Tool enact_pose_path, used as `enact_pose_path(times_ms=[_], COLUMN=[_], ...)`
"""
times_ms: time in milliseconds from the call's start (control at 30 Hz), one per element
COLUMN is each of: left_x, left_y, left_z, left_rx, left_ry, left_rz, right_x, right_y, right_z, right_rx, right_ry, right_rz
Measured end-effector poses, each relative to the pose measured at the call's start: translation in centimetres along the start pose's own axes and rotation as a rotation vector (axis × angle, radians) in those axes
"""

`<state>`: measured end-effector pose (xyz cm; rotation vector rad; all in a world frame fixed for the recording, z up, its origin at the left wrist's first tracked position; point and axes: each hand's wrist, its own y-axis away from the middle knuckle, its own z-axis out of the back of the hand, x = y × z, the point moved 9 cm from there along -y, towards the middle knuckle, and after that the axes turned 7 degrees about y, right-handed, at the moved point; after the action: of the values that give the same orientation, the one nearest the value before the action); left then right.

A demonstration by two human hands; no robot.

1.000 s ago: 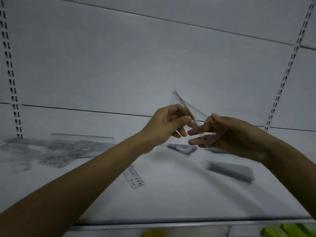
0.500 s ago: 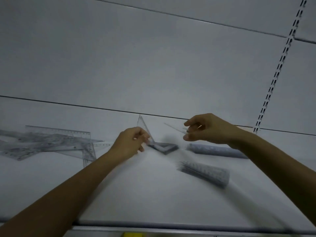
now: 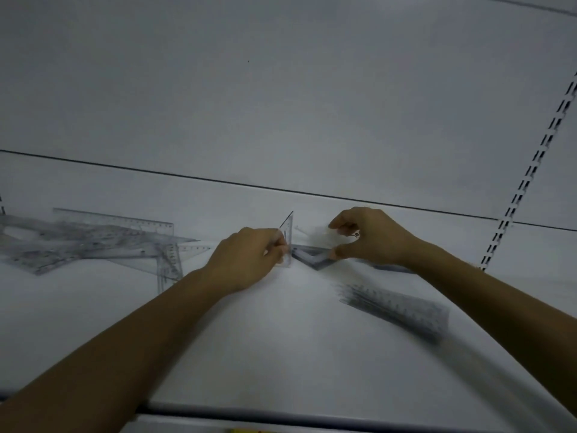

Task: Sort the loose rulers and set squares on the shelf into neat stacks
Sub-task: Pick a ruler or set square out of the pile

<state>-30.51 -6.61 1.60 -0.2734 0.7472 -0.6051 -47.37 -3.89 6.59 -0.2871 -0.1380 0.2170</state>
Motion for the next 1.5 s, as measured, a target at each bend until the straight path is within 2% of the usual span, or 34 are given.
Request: enact_pose_path(times_ms=[133, 267, 467, 667, 1133, 1233, 1333, 1500], left_x=[-0.1, -1.0, -4.4, -6.6, -6.4, -6.4, -6.6, -7.0], left_y=[0.0, 0.3, 1.5, 2.8, 3.2, 3.1, 3.2, 3.4], left_z=[-0.2, -0.3, -1.7, -2.8, -1.5, -1.3, -1.3, -1.4], left_rx=[0.007, 0.012, 0.06, 0.112, 0.056, 0.079, 0.106, 0.153], left_ry=[0.027, 0.042, 0.092, 0.089, 0.058, 0.137, 0.366, 0.674], left_rz=[0.0, -0.025, -0.184, -0.33, -0.293, -0.25, -0.163, -0.018], right_x=[-0.1, -1.8, -4.6, -5.1, -4.8, -3.9, -2.0, 3.7], right_y=[1.5, 5.3, 10.7, 12.2, 11.6, 11.4, 10.9, 10.2], right_z=[1.3, 2.6, 2.4, 1.5, 0.0, 0.5, 1.6, 3.3], right_rx=[-0.021, 0.054, 0.18, 0.205, 0.302, 0.247, 0.113, -0.101], right_ry=[-0.08, -0.185, -0.271, -0.237, -0.191, -0.18, -0.12, -0.15], right_rz=[-0.025, -0.099, -0.233, -0.263, -0.309, -0.279, -0.191, -0.027])
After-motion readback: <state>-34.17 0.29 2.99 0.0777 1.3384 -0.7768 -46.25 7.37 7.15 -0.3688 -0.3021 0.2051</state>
